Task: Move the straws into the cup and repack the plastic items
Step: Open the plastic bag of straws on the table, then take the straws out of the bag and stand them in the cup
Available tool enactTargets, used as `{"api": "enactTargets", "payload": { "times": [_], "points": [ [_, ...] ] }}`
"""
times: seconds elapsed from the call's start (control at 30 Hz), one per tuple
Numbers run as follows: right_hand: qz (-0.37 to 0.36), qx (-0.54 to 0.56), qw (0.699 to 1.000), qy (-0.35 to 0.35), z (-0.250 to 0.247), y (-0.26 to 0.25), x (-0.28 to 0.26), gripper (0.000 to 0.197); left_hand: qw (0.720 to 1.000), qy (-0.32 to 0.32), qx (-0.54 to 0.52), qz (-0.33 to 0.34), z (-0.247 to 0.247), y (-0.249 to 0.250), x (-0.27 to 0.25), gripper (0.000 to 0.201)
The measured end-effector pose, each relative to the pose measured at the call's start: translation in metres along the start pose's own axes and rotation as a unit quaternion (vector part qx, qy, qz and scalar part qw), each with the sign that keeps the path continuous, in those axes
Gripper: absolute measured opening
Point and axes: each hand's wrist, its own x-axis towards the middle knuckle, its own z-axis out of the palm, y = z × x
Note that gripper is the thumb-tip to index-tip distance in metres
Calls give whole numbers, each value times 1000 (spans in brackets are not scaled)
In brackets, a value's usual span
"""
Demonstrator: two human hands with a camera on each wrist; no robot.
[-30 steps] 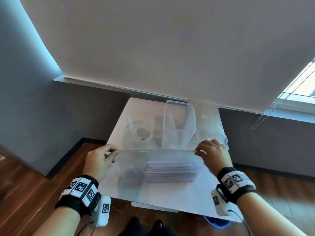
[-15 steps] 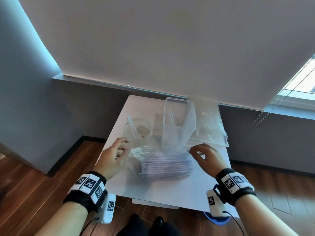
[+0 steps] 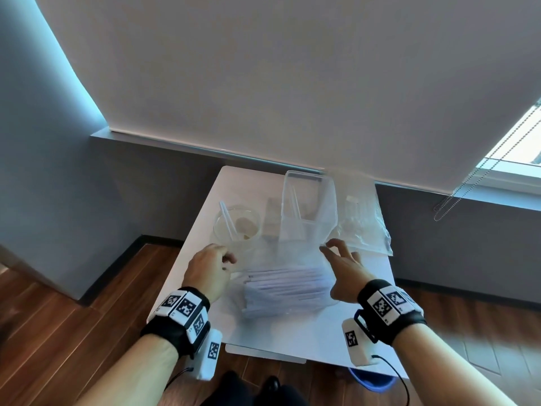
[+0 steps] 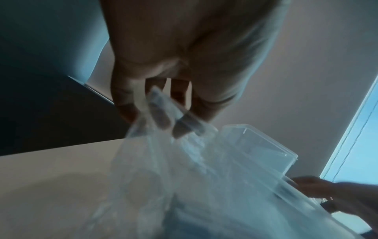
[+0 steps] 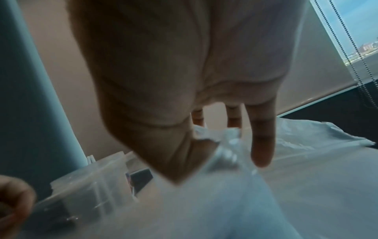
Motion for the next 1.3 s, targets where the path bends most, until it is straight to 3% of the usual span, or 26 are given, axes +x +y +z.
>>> {"api": "enactTargets", "payload": {
  "times": [0.13, 0.23, 0.37, 0.4, 0.5, 0.57, 0.6, 0.7, 0.8, 0.87, 0.97, 1.03, 1.1, 1.3],
  "points": [
    [40, -10, 994, 97, 11, -3, 2, 49, 988, -122, 89, -23, 17, 7, -10, 21],
    [46, -36, 995, 79, 23, -7, 2, 61, 967, -207, 117, -91, 29, 9, -14, 38],
    [25, -54, 997, 59, 23, -6, -4, 101, 982, -158, 67, -74, 32, 11, -14, 80],
    [22, -48, 997, 64, 18, -5, -7, 105, 988, -126, 64, -58, 29, 12, -15, 80],
    [24, -22, 994, 107, 10, 3, -14, 107, 996, -50, 71, -23, 18, 11, -22, 40],
    [31, -10, 994, 107, 17, 5, -17, 103, 993, -66, 50, -84, 18, 11, -29, 29],
    [32, -4, 996, 86, 23, 4, -18, 101, 989, -87, 49, -111, 22, 8, -32, 35],
    [31, -10, 999, 24, 38, 2, -18, 105, 979, -140, 111, -102, 40, 1, -35, 84],
    [22, -33, 999, 21, 40, -1, -16, 111, 980, -145, 82, -106, 46, -3, -28, 99],
    [3, -32, 999, 44, 39, -3, -15, 97, 980, -152, 43, -121, 48, -5, -22, 89],
    [15, -12, 997, 70, 38, -6, -10, 63, 976, -129, -31, -173, 50, -6, -17, 40],
    [26, -21, 998, 52, 37, -7, -7, 54, 979, -108, -22, -174, 52, -6, -16, 26],
    [19, -39, 999, 26, 34, -7, -5, 59, 980, -112, 33, -162, 51, -7, -16, 28],
    [7, -78, 996, -51, 36, 1, 3, 96, 976, -131, 122, -124, 44, -8, -17, 69]
  ]
}}
